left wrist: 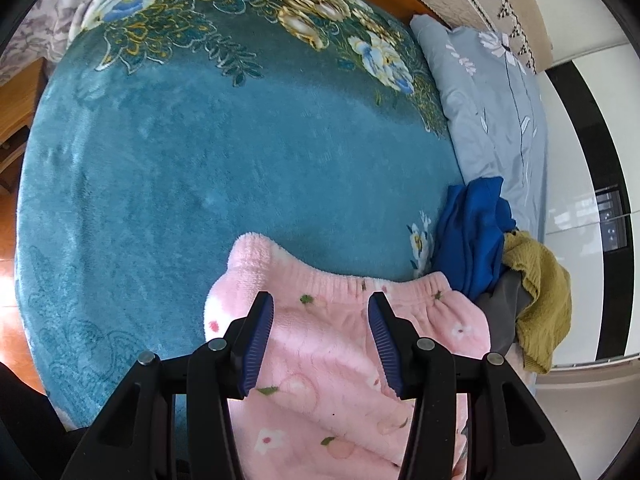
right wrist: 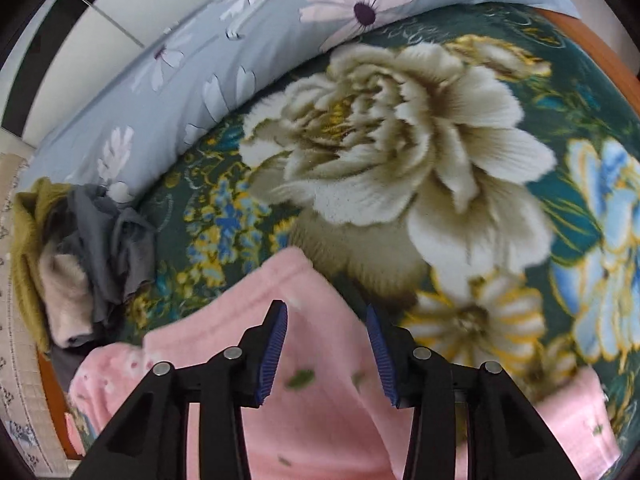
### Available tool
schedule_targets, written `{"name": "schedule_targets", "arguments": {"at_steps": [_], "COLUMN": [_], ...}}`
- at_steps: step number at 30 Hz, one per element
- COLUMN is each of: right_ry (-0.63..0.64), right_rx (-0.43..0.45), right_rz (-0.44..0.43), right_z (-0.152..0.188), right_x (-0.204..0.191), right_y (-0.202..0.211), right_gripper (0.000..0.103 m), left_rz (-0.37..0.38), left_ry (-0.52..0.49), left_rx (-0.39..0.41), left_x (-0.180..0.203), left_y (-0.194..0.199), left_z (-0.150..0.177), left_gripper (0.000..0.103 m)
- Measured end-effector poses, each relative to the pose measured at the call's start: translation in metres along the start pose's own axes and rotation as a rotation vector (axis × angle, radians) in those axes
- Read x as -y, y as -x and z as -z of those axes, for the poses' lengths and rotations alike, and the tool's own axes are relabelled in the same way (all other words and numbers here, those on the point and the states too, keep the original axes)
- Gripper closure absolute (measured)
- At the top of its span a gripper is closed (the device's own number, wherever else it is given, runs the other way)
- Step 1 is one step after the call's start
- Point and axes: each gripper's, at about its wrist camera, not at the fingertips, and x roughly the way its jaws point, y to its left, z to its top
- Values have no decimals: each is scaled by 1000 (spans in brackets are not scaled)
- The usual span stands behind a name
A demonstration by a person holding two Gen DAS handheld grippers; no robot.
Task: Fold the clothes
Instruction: 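Release the cuff with the left tool and regrasp the garment body while the right tool repositions, then grasp the pink pants waistband with the left tool while the right tool grasps the waistband corner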
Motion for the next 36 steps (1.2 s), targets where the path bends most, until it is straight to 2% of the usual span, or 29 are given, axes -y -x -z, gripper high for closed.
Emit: {"name": "schedule_targets", "arguments": {"at_steps": [2, 5, 6, 7, 8, 11, 14, 15, 18, 21, 22, 27, 29, 31, 34, 36], "right_ry": [-1, -4, 3, 15, 25, 43, -16, -40, -158, -310, -343, -428, -443, -404, -270, -140], "right_rx": [-25, -42, -46, -47, -35, 36, 198, 242, 286, 240, 226, 175, 193, 218, 272, 302], "right_rz": [2, -53, -58, -57, -64, -115, -129, -110, 36, 120, 143, 244, 229, 212, 163, 100], "right_z": [-4, 0, 3, 5, 7, 13, 21, 23, 30, 42, 46, 62, 62, 52, 30, 19], "right_x": [-3, -6, -7, -8, -7, -1, 33, 46, 102, 154, 164, 189, 188, 174, 129, 79], "right_y": [-11, -13, -11, -7, 0, 29, 84, 98, 110, 95, 89, 68, 71, 79, 95, 104], "right_gripper": [55, 57, 67, 90, 96, 97, 98, 98, 98, 99, 102, 102, 102, 101, 98, 98], "left_rz": [-4, -15, -20, -24, -30, -41, -34, -28, -16, -12, -12, 1, 9, 15, 11, -3], "left_ry": [7, 3, -3, -8, -14, -26, -15, -7, 10, -3, -10, 24, 48, 65, 75, 87], "left_rx": [3, 0, -3, -6, -11, -26, -28, -29, -34, -46, -49, -44, -36, -30, -21, 1], "left_x": [0, 2, 3, 4, 5, 6, 4, 2, -1, 2, 3, -3, -7, -9, -10, -12], "left_y": [0, -3, -4, -5, -7, -10, -9, -9, -10, -12, -12, -7, -5, -4, -4, -1], "left_z": [0, 0, 0, 0, 0, 0, -1, -1, -2, -2, -2, -3, -3, -4, -4, -5], "left_gripper": [53, 53, 53, 53, 53, 53, 53, 53, 53, 53, 53, 53, 53, 53, 53, 53]}}
